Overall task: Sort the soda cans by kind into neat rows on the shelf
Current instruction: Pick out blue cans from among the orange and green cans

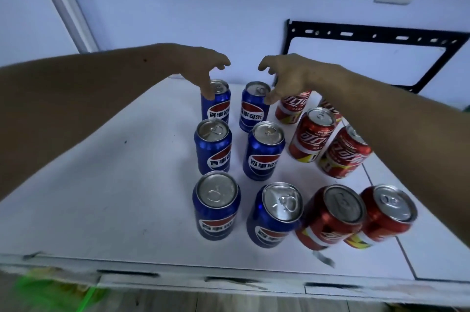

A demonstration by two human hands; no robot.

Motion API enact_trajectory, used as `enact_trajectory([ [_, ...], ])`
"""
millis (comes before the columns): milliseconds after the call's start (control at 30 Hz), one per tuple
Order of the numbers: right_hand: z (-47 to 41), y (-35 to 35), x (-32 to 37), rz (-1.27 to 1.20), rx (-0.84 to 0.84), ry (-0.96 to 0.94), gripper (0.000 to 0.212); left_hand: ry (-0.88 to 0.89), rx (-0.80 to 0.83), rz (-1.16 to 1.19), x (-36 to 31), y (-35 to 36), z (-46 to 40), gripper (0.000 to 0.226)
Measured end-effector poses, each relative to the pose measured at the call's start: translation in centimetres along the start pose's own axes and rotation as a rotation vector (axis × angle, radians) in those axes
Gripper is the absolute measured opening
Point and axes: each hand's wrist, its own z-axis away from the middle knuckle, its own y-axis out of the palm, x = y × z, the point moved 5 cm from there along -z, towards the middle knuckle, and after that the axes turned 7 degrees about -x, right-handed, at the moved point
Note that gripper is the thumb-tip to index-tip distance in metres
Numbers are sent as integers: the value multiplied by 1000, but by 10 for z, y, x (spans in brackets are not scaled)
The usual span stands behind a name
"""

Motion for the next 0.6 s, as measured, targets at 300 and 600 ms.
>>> enact_trajectory([
  [300,103,-86,-69,119,-240,124,78,298,-164,-200,-97,-77,-1,68],
  [600,247,-108,-183,242,-259,321,75,533,-260,-248,-265,-87,11,69],
])
